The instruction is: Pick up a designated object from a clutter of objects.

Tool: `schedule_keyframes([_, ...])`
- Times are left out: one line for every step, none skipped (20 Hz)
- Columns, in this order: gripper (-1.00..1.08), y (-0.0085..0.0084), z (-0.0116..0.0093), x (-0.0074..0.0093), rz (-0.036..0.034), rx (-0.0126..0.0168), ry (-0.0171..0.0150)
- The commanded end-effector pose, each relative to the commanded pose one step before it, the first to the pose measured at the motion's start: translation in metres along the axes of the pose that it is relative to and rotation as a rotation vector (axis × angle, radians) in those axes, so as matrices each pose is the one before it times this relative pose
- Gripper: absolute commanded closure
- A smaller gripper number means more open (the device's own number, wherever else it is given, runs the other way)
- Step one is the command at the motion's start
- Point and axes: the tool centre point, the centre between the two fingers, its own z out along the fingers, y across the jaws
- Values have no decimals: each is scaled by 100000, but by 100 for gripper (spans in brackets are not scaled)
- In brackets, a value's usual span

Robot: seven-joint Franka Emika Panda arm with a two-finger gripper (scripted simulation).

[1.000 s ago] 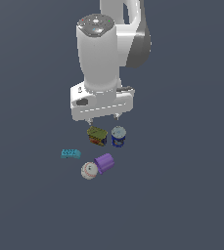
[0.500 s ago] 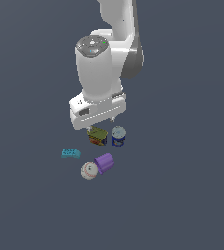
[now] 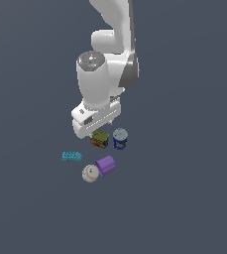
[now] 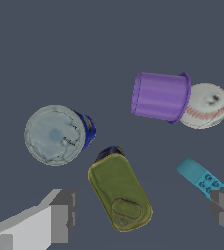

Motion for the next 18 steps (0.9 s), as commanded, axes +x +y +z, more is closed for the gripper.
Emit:
schedule_keyframes([-92, -37, 899, -475, -5906, -147, 148])
schedule_keyframes([-92, -33, 351, -191, -2300, -51, 47])
schedule_keyframes([-92, -41, 348, -192, -2300, -52, 46])
schedule_keyframes([-92, -50, 346, -193, -2301, -53, 45])
schedule_keyframes([-92, -58, 343, -194, -2300, -54, 43])
schedule_keyframes([-92, -66, 341, -194, -2300, -55, 42])
schedule_keyframes([-92, -74, 338, -194, -2300, -57, 40])
schedule_keyframes([-92, -82, 335, -193, -2300, -58, 39])
schedule_keyframes([-92, -90, 332, -192, -2299, -58, 37])
schedule_keyframes([-92, -97, 326, -189, -2272, -59, 36])
schedule_keyframes([-92, -100, 307, -179, -2163, -57, 32])
schedule_keyframes([-92, -101, 288, -167, -2046, -54, 29])
schedule_keyframes([-92, -101, 270, -157, -1929, -52, 27])
schedule_keyframes([-92, -100, 252, -145, -1813, -49, 24])
schedule_keyframes([-92, -98, 234, -134, -1696, -47, 22])
schedule_keyframes([-92, -95, 216, -124, -1578, -44, 19])
schedule_keyframes([-92, -91, 199, -114, -1461, -41, 17])
schedule_keyframes([-92, -87, 182, -103, -1345, -38, 15])
